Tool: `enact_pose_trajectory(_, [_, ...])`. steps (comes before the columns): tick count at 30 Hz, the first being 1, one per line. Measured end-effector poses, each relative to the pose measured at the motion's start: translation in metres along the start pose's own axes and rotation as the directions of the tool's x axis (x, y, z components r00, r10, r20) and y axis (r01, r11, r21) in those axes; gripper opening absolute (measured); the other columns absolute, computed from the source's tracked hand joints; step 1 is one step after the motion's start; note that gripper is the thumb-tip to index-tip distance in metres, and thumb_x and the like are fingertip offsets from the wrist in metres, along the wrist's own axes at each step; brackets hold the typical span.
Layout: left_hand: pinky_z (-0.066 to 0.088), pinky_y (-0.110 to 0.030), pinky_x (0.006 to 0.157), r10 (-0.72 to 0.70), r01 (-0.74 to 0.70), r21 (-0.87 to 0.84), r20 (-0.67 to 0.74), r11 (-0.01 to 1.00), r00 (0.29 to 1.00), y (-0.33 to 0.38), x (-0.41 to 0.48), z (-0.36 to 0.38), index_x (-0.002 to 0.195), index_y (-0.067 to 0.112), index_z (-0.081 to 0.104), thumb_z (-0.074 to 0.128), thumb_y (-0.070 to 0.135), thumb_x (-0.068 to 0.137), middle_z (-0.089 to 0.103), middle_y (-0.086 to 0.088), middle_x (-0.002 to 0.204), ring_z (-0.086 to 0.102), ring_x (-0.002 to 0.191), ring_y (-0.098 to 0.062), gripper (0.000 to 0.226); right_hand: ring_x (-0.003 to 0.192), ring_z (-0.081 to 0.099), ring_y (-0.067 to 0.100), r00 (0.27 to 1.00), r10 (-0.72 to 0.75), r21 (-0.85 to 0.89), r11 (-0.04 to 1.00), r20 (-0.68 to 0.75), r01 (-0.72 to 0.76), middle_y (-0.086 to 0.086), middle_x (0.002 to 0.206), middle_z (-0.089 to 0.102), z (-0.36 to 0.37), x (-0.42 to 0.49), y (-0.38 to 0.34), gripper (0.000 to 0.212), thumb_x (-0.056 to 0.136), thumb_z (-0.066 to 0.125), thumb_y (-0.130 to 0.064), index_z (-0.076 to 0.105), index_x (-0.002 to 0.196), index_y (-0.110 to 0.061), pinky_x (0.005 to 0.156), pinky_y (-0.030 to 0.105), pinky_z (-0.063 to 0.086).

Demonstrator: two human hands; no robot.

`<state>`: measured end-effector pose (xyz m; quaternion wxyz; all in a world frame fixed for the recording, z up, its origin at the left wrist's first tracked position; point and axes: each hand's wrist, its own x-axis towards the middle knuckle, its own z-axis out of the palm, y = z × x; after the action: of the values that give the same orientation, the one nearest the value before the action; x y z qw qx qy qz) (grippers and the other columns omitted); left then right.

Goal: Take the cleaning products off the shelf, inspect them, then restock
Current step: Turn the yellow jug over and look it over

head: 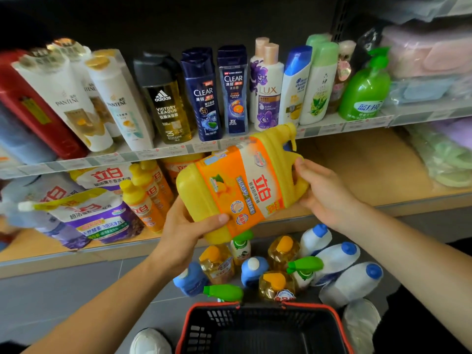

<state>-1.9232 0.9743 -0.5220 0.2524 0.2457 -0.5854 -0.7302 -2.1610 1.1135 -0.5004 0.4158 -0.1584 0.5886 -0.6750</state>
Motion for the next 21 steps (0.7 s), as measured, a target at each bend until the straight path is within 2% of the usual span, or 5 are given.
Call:
enact_pose_trajectory(6, [0.062, -0.039, 0.085, 0.272, -0.235, 0.425, -0.028, 0.874, 0.962, 0.016, -0.005, -0.015, 0.128, 0.030, 0.059, 0.095, 0.047, 0.055, 0.071, 0.005, 0.122, 0.070, 0.111, -0.017, 0.083, 0.104, 0.071, 0.030, 0.990, 0.139, -0.119, 0.983, -0.018, -0.140, -0.006, 0.106, 0.076, 0.013, -0.007, 0.018, 0.015, 0.103, 0.054, -0.033, 0.068, 0.102, -0.039, 0.084, 0.045, 0.060])
enact_pose_trajectory(10, [0.052, -0.013, 0.088, 0.370, -0.317, 0.620, 0.046, 0.718, 0.928, 0.025, -0.009, -0.017, 0.135, 0.035, 0.054, 0.091, 0.056, 0.054, 0.062, 0.027, 0.126, 0.061, 0.116, 0.001, 0.092, 0.085, 0.070, 0.010, 0.917, -0.350, -0.535, 0.820, -0.191, 0.202, 0.001, 0.091, 0.075, 0.010, -0.010, 0.023, 0.010, 0.090, 0.072, -0.016, 0.074, 0.086, -0.026, 0.083, 0.040, 0.059])
enact_pose_trajectory(13, [0.053, -0.017, 0.089, 0.360, -0.314, 0.655, 0.069, 0.688, 0.930, 0.025, -0.012, -0.017, 0.137, 0.031, 0.055, 0.091, 0.056, 0.053, 0.063, 0.025, 0.125, 0.060, 0.117, 0.000, 0.094, 0.097, 0.065, 0.006, 0.786, -0.603, -0.631, 0.559, 0.136, 0.538, -0.004, 0.102, 0.070, 0.009, -0.014, 0.017, 0.025, 0.080, 0.081, -0.019, 0.071, 0.103, -0.019, 0.086, 0.032, 0.056])
enact_pose_trajectory(16, [0.053, -0.016, 0.089, 0.351, -0.323, 0.644, 0.090, 0.694, 0.932, 0.024, -0.014, -0.014, 0.139, 0.029, 0.055, 0.091, 0.055, 0.052, 0.064, 0.021, 0.126, 0.060, 0.117, -0.001, 0.097, 0.130, 0.047, 0.015, 0.711, -0.502, -0.668, 0.307, 0.492, 0.678, -0.005, 0.138, 0.055, 0.012, -0.016, 0.016, 0.066, 0.076, 0.079, -0.043, 0.056, 0.137, -0.030, 0.107, 0.041, 0.042])
enact_pose_trajectory(21, [0.052, -0.013, 0.086, 0.342, -0.344, 0.563, 0.114, 0.752, 0.933, 0.027, -0.016, -0.008, 0.137, 0.029, 0.055, 0.092, 0.051, 0.054, 0.065, 0.021, 0.125, 0.062, 0.116, -0.003, 0.093, 0.136, 0.045, 0.023, 0.539, -0.577, -0.593, 0.113, 0.614, 0.797, 0.003, 0.149, 0.049, 0.014, -0.018, 0.016, 0.068, 0.083, 0.075, -0.039, 0.047, 0.143, -0.025, 0.107, 0.056, 0.038])
